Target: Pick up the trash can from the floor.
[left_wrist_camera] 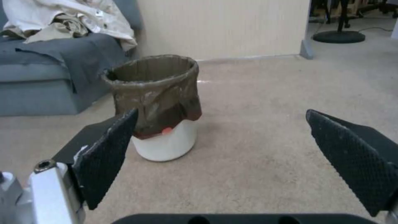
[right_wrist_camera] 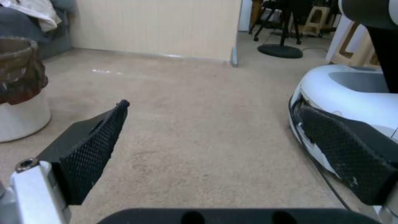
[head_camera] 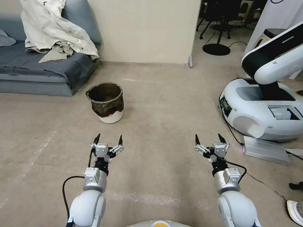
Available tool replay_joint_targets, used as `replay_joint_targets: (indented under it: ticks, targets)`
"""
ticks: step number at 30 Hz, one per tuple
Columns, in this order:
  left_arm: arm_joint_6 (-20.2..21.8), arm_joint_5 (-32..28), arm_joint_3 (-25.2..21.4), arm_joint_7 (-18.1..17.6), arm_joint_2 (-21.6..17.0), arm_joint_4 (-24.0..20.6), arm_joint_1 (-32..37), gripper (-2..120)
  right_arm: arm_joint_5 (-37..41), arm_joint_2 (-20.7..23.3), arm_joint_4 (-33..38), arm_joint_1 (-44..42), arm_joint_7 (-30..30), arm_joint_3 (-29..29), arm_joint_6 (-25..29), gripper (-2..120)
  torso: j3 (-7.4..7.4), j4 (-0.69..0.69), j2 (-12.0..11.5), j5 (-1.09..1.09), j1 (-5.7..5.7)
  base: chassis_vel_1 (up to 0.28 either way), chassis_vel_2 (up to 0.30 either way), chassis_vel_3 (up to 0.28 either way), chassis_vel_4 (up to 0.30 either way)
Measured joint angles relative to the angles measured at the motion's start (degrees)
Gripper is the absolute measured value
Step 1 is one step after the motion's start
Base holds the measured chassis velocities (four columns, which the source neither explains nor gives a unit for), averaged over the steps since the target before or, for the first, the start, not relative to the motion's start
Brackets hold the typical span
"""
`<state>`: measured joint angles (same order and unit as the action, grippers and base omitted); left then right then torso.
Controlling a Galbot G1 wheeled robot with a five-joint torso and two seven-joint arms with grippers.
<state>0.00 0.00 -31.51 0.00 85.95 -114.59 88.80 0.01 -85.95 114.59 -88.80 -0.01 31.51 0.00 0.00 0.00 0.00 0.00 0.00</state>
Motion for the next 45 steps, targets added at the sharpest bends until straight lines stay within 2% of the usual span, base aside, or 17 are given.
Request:
replay_joint_targets:
  ticks: [16, 17, 18, 20, 21, 22, 23, 24, 25, 26, 28, 36, 45]
  targets:
    - [0.3, -0.2, 0.1, 0.0, 0.0, -0.2, -0.1, 100, 0.0, 0.0, 0.5, -0.3, 0.0, 0.2, -0.3, 100, 0.00, 0.01, 0.0, 0.00, 0.00, 0.000, 0.000, 0.000, 0.000]
    - [0.6, -0.5, 0.1, 0.0, 0.1, -0.5, -0.2, 100, 0.1, 0.0, 2.2, -1.1, -0.2, 0.6, -1.2, 100, 0.00, 0.01, 0.0, 0.04, 0.00, 0.000, 0.000, 0.000, 0.000]
    - [2.6, -2.1, 0.5, 0.1, 0.6, -2.2, -0.7, 100, 0.4, -0.1, 5.0, -2.4, -0.6, 1.5, -2.7, 100, 0.00, 0.03, 0.0, -0.03, 0.00, 0.000, 0.000, 0.000, 0.000]
    - [8.0, -6.5, 2.0, 0.9, 1.9, -7.2, -2.5, 100, 1.0, -0.3, 10.6, -5.2, -1.3, 3.3, -6.0, 100, 0.00, -0.02, 0.0, 0.02, 0.00, 0.000, 0.000, 0.000, 0.000]
    - [8.0, -6.5, 2.0, 0.9, 1.9, -7.2, -2.5, 100, 1.0, -0.3, 10.6, -5.2, -1.3, 3.3, -6.0, 100, 0.00, -0.02, 0.0, 0.02, 0.00, 0.000, 0.000, 0.000, 0.000]
    - [11.0, -9.0, 2.8, 1.4, 2.7, -9.9, -3.4, 100, 1.4, -0.3, 13.6, -6.7, -1.7, 4.2, -7.5, 100, 0.00, -0.03, 0.0, -0.02, 0.00, 0.000, 0.000, 0.000, 0.000]
    - [12.5, -10.2, 2.8, 1.9, 2.6, -11.7, -3.6, 100, 2.3, -0.2, 14.4, -7.3, -2.1, 4.6, -7.2, 100, -0.01, -0.05, 0.0, -0.01, 0.00, 0.000, 0.000, 0.000, 0.000]
    - [13.1, -10.6, 2.4, 1.8, 2.4, -12.3, -3.3, 100, 3.4, 0.1, 14.4, -7.7, -2.5, 4.7, -6.6, 100, 0.00, -0.01, 0.0, 0.06, 0.00, 0.000, 0.000, 0.000, 0.000]
    - [13.1, -10.6, 2.4, 1.8, 2.4, -12.3, -3.3, 100, 3.4, 0.1, 14.4, -7.7, -2.5, 4.7, -6.6, 100, 0.00, -0.01, 0.0, 0.06, 0.00, 0.000, 0.000, 0.000, 0.000]
    - [13.3, -10.7, 2.0, 1.9, 2.1, -12.7, -3.0, 100, 4.4, 0.3, 14.4, -7.9, -2.8, 4.7, -5.8, 100, -0.01, 0.01, 0.0, -0.03, 0.00, 0.000, 0.000, 0.000, 0.000]
    - [13.5, -10.3, 1.6, 1.8, 1.6, -13.0, -2.4, 100, 5.5, 0.4, 14.4, -8.0, -3.1, 4.8, -4.9, 100, -0.01, 0.01, 0.0, 0.03, 0.00, 0.000, 0.000, 0.000, 0.000]
    - [13.4, -9.9, -0.4, 1.8, 0.1, -13.5, -0.3, 100, 8.1, 1.1, 12.6, -7.8, -3.1, 4.8, -0.8, 100, 0.00, 0.00, 0.0, 0.00, 0.00, 0.000, 0.000, 0.000, 0.000]
    - [12.8, -10.6, -0.6, 1.5, 0.3, -14.2, 1.2, 100, 9.5, 1.7, 12.1, -7.2, -2.5, 4.7, 0.2, 100, 0.00, 0.00, 0.0, 0.00, 0.00, 0.000, 0.000, 0.000, 0.000]
